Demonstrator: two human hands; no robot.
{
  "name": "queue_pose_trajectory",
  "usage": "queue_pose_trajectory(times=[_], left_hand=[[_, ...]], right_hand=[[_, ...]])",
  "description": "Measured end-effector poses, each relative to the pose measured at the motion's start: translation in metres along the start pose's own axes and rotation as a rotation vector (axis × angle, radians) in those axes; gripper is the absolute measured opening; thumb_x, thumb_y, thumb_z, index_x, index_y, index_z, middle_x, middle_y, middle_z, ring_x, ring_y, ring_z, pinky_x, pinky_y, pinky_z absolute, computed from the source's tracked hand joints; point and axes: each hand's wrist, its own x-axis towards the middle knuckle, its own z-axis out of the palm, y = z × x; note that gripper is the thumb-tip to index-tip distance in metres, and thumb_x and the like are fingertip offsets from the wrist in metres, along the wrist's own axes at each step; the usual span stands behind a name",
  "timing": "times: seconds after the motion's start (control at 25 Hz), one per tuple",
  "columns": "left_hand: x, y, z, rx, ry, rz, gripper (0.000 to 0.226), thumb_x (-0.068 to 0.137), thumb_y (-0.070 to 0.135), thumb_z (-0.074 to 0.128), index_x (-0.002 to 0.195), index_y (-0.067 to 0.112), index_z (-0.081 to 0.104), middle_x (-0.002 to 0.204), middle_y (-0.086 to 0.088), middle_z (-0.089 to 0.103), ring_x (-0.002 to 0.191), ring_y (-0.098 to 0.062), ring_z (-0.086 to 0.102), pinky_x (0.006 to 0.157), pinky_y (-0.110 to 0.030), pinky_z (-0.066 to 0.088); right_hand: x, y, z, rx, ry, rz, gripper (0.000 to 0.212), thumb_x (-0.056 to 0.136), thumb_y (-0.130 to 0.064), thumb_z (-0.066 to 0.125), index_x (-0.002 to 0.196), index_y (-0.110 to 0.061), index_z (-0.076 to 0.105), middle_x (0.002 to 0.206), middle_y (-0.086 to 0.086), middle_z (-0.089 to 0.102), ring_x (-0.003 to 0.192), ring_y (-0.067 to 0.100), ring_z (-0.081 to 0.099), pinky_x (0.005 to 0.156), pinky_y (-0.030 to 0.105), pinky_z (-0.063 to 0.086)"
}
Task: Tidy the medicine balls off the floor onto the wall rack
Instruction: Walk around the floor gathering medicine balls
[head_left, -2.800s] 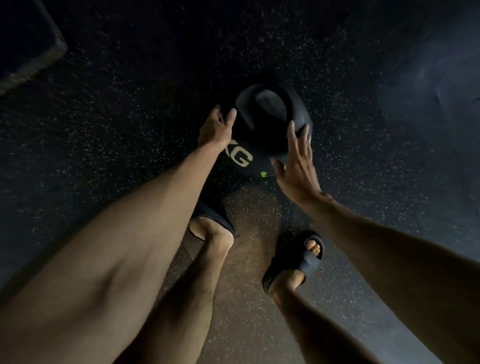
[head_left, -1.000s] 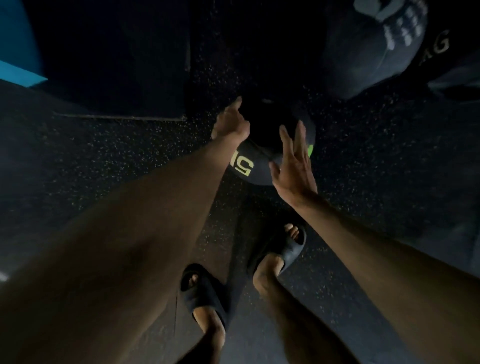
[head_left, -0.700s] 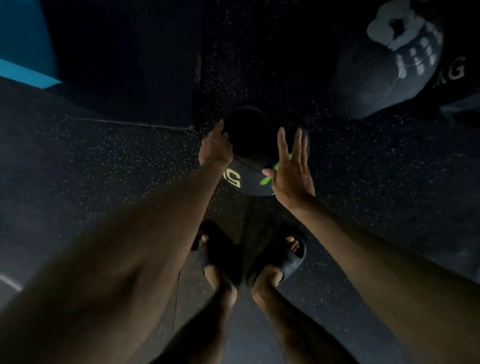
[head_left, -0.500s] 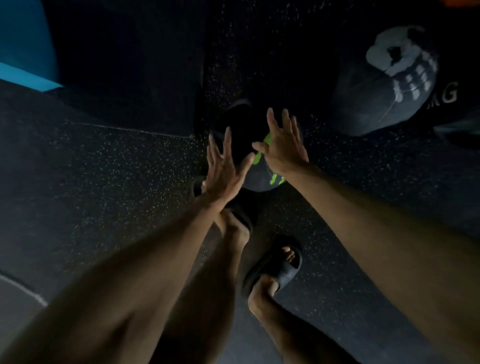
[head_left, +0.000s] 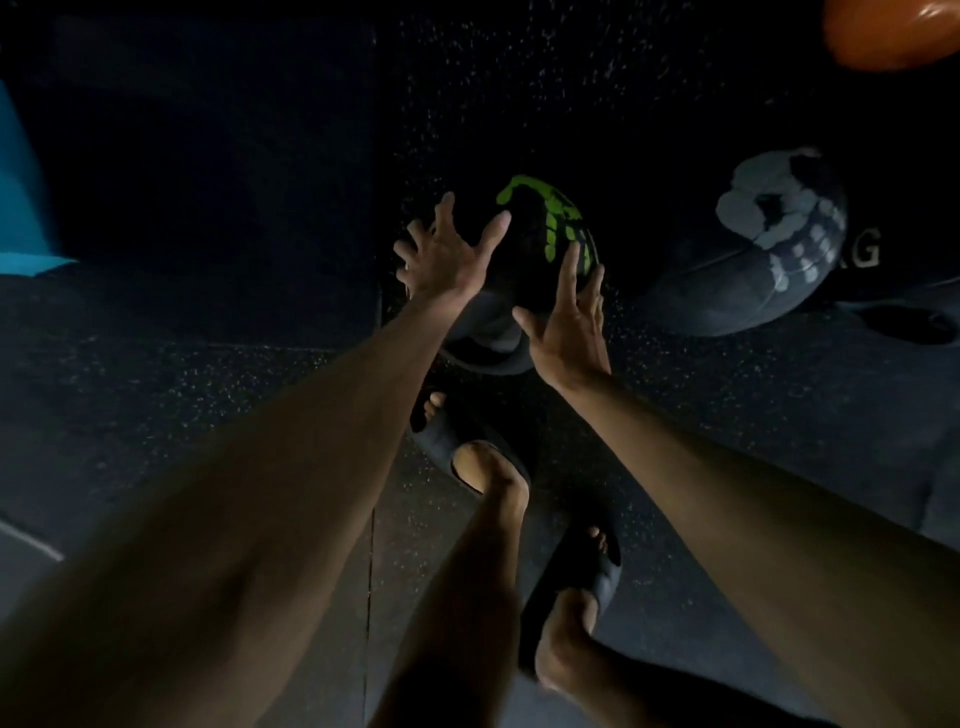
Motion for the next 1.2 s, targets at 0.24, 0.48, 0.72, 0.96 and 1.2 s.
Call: queue_pose_trajectory(times=[0.24, 0.48, 0.72, 0.96, 1.2], left_hand=[[0.033, -0.012, -0.013, -0.214, -0.092, 0.043, 0.082, 0.090, 0.071, 0.046, 0.157, 0.041, 0.009, 0.167, -0.007, 0.007, 0.149, -0.042, 0.013, 0.118, -0.061, 0.020], [0.064, 0.033, -0.020, -0.245, -0.052, -0.013, 0.086, 0.088, 0.064, 0.057, 0.156, 0.043, 0.008, 0.155, -0.013, 0.023, 0.136, -0.045, 0.032, 0.105, -0.060, 0.040], [0.065, 0.033, -0.027, -0.399, 0.047, -0.074, 0.079, 0.085, 0.080, 0.040, 0.146, 0.030, 0.038, 0.140, -0.014, 0.040, 0.128, -0.034, 0.045, 0.104, -0.054, 0.045], [0.097, 0.027, -0.035, -0.626, -0.011, -0.241, 0.085, 0.088, 0.081, 0.030, 0.131, 0.014, 0.059, 0.132, -0.007, 0.062, 0.124, -0.025, 0.057, 0.103, -0.035, 0.046], [0.126, 0.014, -0.053, -0.647, -0.201, -0.363, 0.074, 0.092, 0.068, 0.047, 0.140, 0.011, 0.054, 0.134, -0.006, 0.059, 0.122, -0.024, 0.057, 0.107, -0.040, 0.047]], right_hand=[[0.075, -0.047, -0.041, -0.044, -0.036, 0.078, 0.086, 0.099, -0.056, 0.046, 0.160, -0.025, -0.004, 0.168, 0.012, -0.003, 0.153, 0.039, 0.007, 0.120, 0.051, 0.020], [0.136, -0.073, -0.060, -0.023, 0.045, 0.224, 0.089, 0.096, -0.039, 0.060, 0.160, -0.024, 0.000, 0.161, 0.023, 0.016, 0.145, 0.039, 0.028, 0.113, 0.049, 0.037], [0.135, -0.082, -0.055, 0.064, 0.076, 0.352, 0.088, 0.096, -0.011, 0.046, 0.155, -0.048, -0.008, 0.129, 0.025, 0.055, 0.072, 0.023, 0.052, 0.066, 0.037, 0.043], [0.136, -0.085, -0.039, 0.368, 0.360, 0.545, 0.064, 0.095, -0.028, 0.062, 0.143, -0.010, 0.024, 0.129, 0.025, 0.058, 0.117, 0.041, 0.059, 0.098, 0.044, 0.044], [0.136, -0.077, -0.031, 0.281, 0.323, 0.595, 0.054, 0.091, -0.021, 0.061, 0.136, -0.001, 0.038, 0.132, 0.025, 0.055, 0.118, 0.041, 0.057, 0.096, 0.043, 0.046]])
